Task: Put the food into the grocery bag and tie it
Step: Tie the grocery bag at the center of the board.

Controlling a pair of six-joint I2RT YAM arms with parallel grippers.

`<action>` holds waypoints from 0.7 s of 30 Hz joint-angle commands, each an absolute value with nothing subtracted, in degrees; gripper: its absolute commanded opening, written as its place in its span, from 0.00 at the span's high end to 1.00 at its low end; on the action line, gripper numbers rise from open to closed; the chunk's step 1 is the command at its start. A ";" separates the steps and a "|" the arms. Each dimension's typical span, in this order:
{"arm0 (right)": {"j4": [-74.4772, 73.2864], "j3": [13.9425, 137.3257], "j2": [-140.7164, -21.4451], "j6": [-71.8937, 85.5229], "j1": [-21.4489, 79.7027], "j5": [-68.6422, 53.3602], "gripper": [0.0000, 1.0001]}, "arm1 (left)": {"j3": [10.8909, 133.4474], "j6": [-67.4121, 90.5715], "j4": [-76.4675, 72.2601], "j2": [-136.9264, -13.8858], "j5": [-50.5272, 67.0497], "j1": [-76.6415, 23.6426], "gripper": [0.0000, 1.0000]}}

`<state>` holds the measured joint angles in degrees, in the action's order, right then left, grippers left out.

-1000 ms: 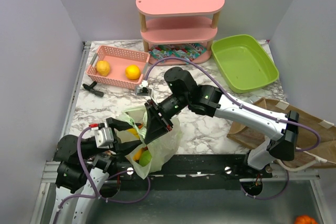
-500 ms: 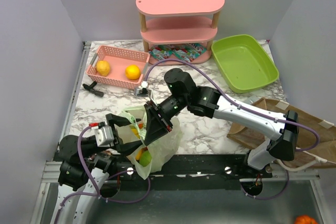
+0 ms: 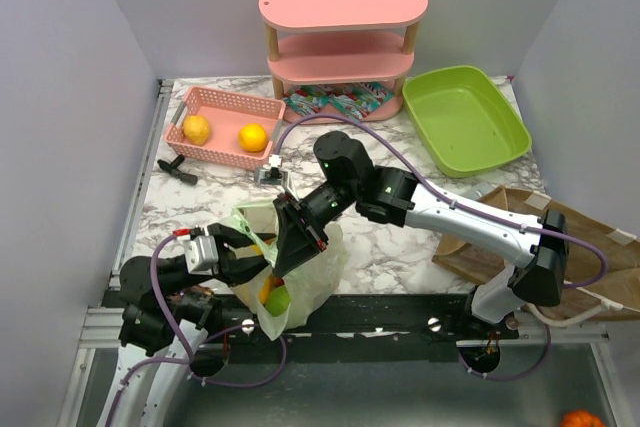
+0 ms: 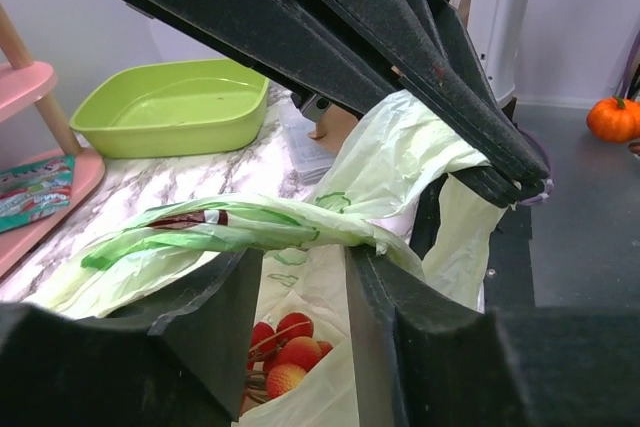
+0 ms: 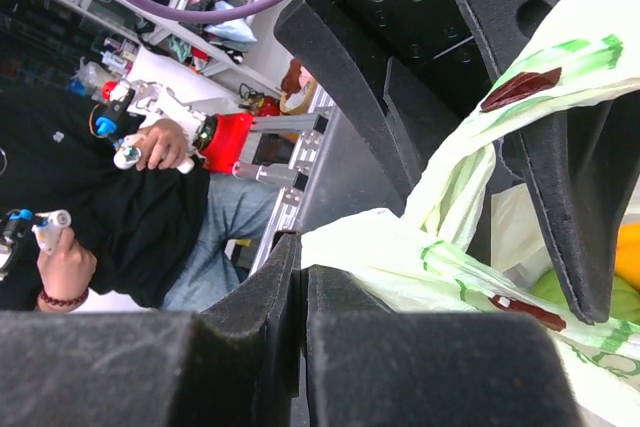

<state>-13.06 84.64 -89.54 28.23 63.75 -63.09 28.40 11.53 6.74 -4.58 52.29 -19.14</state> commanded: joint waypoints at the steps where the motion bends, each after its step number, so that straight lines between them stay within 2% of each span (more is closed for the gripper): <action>1: -9.35 83.42 -88.06 30.15 63.64 -65.21 0.93 | 27.37 12.91 3.37 -5.36 54.24 -18.81 0.54; 3: -8.65 83.22 -88.15 30.52 63.63 -65.40 0.93 | 27.02 13.78 2.54 -4.99 54.55 -18.81 0.37; 5: -8.16 83.13 -88.24 30.79 63.68 -65.48 0.93 | 26.84 14.38 1.93 -4.48 54.53 -18.81 0.27; 7: -7.74 82.98 -88.41 31.02 63.70 -65.56 0.94 | 26.79 14.76 1.57 -3.88 54.59 -18.81 0.22; 10: -6.96 82.89 -88.58 31.39 63.63 -65.79 0.93 | 26.69 14.85 1.43 -3.69 54.19 -18.81 0.24; 14: -6.39 82.65 -88.60 31.86 63.66 -66.05 0.94 | 26.05 15.54 0.34 -4.37 53.27 -18.79 0.44; 16: -5.92 82.50 -88.50 32.27 63.68 -66.22 0.94 | 25.68 16.61 -1.59 -4.89 53.26 -18.81 0.48; 19: -4.49 81.95 -88.18 33.10 63.65 -66.36 0.93 | 25.29 17.81 -3.49 -5.71 53.09 -18.85 0.50; 21: -3.53 81.50 -87.99 33.69 63.65 -66.57 0.94 | 25.02 18.77 -4.66 -6.18 53.26 -18.81 0.46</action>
